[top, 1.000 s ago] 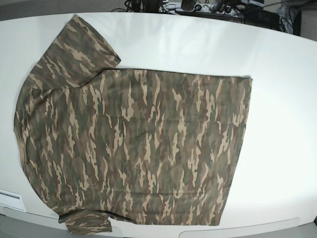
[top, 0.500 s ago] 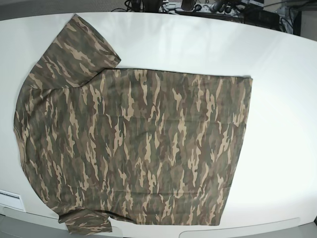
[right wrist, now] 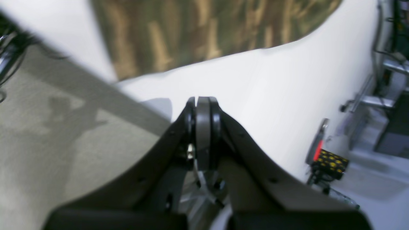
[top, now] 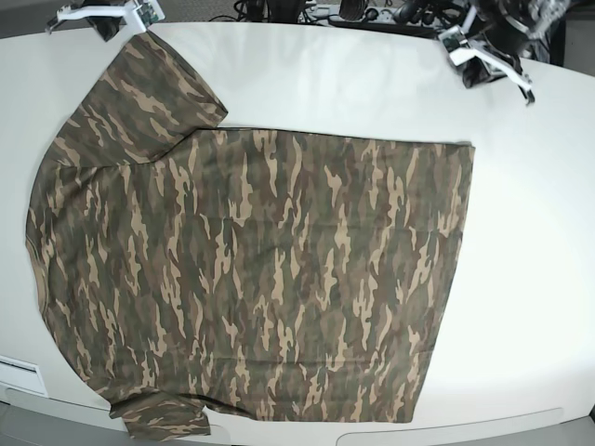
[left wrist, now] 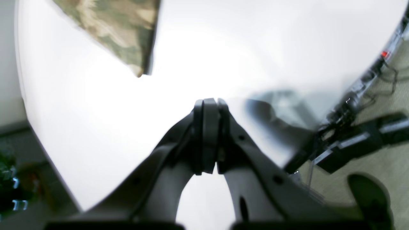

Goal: Fold the T-shirt properly
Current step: 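Move both grippers to the shirt's shoulder corners and grasp them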

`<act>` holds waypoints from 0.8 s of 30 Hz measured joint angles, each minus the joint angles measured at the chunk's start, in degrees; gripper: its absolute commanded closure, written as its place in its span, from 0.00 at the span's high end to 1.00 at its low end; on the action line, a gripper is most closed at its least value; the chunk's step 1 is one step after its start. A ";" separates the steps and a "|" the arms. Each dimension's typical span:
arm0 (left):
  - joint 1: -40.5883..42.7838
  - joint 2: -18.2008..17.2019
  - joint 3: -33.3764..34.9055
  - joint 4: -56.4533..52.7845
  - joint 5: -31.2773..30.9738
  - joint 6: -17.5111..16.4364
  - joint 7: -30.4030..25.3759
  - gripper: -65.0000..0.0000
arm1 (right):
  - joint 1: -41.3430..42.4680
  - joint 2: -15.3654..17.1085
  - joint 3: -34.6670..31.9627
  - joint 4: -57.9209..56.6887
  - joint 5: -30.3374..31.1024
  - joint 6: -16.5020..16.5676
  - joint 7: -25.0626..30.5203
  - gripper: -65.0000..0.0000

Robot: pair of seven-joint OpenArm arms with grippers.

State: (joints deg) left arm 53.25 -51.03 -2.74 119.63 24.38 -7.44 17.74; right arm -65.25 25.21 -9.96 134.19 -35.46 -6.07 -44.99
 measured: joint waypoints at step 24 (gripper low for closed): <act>-42.29 -16.41 30.99 -18.36 0.13 -13.55 -21.20 0.60 | 3.87 0.00 4.07 0.00 8.31 1.11 3.21 0.00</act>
State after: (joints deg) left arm 10.96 -67.44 28.25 101.27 24.51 -20.99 -3.46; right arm -61.39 25.21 -5.89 134.19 -27.16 -4.95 -41.78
